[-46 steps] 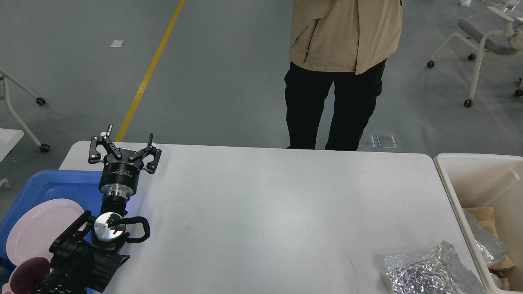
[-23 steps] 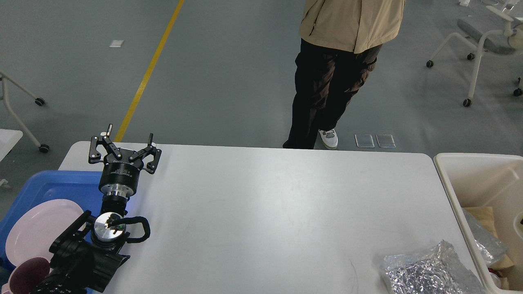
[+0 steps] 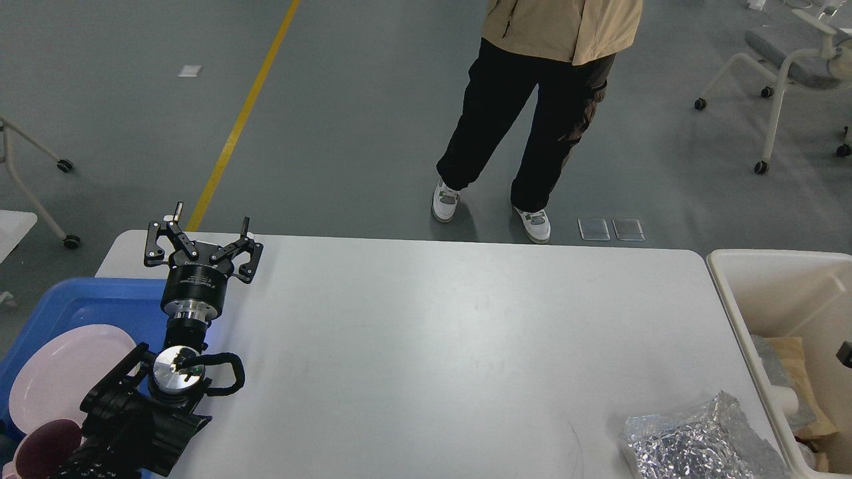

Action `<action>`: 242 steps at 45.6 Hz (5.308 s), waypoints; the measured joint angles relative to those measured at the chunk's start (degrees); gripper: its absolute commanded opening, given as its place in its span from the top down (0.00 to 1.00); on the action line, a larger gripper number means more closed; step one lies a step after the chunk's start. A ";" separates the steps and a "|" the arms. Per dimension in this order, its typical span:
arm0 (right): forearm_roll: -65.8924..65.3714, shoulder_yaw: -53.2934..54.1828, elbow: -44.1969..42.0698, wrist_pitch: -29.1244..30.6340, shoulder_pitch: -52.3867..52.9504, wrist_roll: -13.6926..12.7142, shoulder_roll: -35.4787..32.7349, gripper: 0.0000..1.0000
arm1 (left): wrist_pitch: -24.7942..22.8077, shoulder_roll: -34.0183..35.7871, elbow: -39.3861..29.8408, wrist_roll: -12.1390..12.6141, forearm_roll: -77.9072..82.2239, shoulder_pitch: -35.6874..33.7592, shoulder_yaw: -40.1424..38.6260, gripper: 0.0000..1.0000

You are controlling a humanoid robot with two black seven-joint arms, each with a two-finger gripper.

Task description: Tidy desktop

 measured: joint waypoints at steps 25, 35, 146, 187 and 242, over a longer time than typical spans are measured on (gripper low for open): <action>-0.25 5.81 5.04 7.28 14.73 0.17 1.87 0.00 | 0.00 0.00 0.00 0.00 0.00 0.00 0.00 0.00; -1.44 5.37 23.72 11.06 34.58 0.18 -3.44 0.00 | 0.00 0.00 0.00 0.00 0.00 0.00 0.00 0.00; -18.64 25.33 85.60 -16.23 24.86 0.41 -20.47 1.00 | 0.00 0.08 -0.17 0.09 0.00 0.18 -0.02 0.00; -29.35 19.89 84.13 1.60 55.89 0.60 -23.40 1.00 | 0.00 0.05 -0.09 0.10 0.00 0.16 0.00 0.00; -18.33 -10.68 17.24 9.67 24.78 3.76 -3.47 1.00 | -0.01 0.00 -0.09 0.07 0.00 0.17 0.00 0.00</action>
